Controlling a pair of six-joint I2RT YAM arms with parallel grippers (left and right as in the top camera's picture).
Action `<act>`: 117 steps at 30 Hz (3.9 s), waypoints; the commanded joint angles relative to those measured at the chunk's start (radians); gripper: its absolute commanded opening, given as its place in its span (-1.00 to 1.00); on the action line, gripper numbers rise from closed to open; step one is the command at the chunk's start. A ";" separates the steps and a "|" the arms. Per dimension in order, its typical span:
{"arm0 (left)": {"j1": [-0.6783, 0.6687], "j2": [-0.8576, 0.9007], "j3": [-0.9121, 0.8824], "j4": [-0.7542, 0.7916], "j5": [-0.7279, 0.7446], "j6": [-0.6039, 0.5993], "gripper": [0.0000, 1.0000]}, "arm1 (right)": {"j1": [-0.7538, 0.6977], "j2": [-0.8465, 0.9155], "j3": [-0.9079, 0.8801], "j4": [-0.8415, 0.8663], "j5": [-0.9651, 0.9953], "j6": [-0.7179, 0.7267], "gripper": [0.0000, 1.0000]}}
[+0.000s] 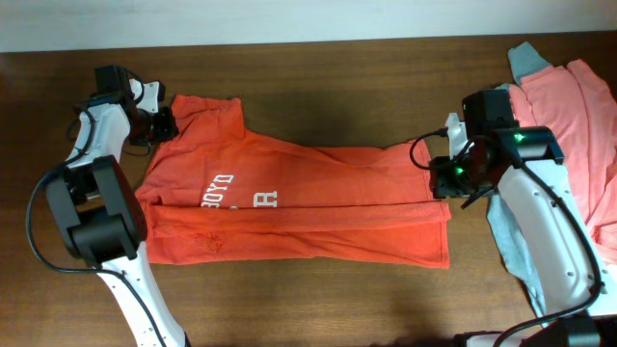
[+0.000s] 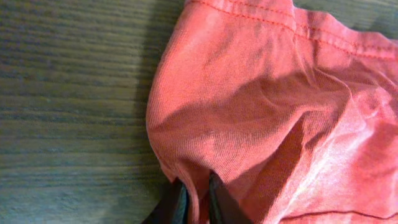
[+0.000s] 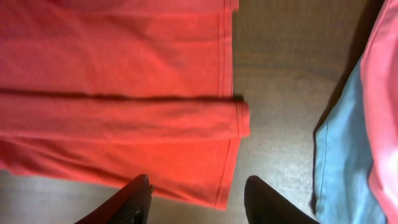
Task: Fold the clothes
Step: 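Move both grippers to the shirt's top corners and grasp them, then lift the top edge with both grippers and fold it down over the shirt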
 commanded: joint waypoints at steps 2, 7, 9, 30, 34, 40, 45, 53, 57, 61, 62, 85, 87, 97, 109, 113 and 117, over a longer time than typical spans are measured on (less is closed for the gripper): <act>0.005 0.011 0.009 -0.047 0.005 -0.018 -0.83 | 0.003 0.021 0.015 0.135 0.016 -0.006 0.06; 0.005 0.011 0.009 -0.096 -0.089 -0.127 -0.84 | 0.003 0.150 0.015 0.306 0.017 -0.007 0.06; 0.004 0.011 0.009 -0.111 -0.088 -0.127 -0.83 | -0.003 0.229 0.015 0.369 0.020 -0.006 0.06; 0.003 0.011 0.009 -0.135 -0.088 -0.127 -0.83 | -0.140 0.512 0.015 0.512 -0.199 0.062 -0.11; 0.003 0.011 0.009 -0.134 -0.087 -0.127 -0.83 | -0.139 0.515 0.015 0.517 -0.199 0.062 -0.12; 0.003 0.011 0.009 -0.134 -0.088 -0.127 -0.82 | -0.140 0.558 0.015 0.534 -0.221 0.066 -0.12; 0.003 0.011 0.009 -0.134 -0.088 -0.127 -0.82 | -0.140 0.577 0.015 0.547 -0.228 0.066 -0.23; 0.003 0.011 0.009 -0.134 -0.087 -0.127 -0.82 | -0.141 0.577 0.016 0.569 -0.216 0.066 -0.55; 0.003 0.011 0.009 -0.138 -0.088 -0.127 -0.82 | -0.142 0.569 0.038 0.536 -0.141 0.092 -0.65; 0.003 0.011 0.009 -0.138 -0.088 -0.127 -0.82 | -0.142 0.557 0.097 0.473 -0.111 0.092 -0.79; 0.003 0.011 0.009 -0.138 -0.087 -0.127 -0.82 | -0.142 0.553 0.114 0.458 -0.107 0.092 -0.80; 0.003 -0.286 0.010 -0.289 -0.138 -0.119 -0.99 | -0.140 0.491 0.435 -0.134 0.048 0.034 -0.92; 0.003 -0.328 0.010 -0.317 -0.193 -0.120 -1.00 | -0.140 0.491 0.442 -0.173 0.050 0.011 -0.92; 0.003 -0.398 0.007 -0.545 -0.220 -0.135 -0.99 | -0.140 0.491 0.442 -0.271 0.051 0.008 -0.92; 0.003 -0.398 0.002 -0.772 -0.323 -0.183 -0.99 | -0.140 0.491 0.441 -0.385 0.066 -0.010 -0.92; 0.003 -0.398 0.002 -0.818 -0.324 -0.183 -0.99 | -0.140 0.491 0.441 -0.432 0.066 -0.010 -0.92; 0.003 -0.398 -0.003 -0.822 -0.323 -0.183 -0.99 | -0.140 0.491 0.435 -0.455 0.066 -0.010 -0.91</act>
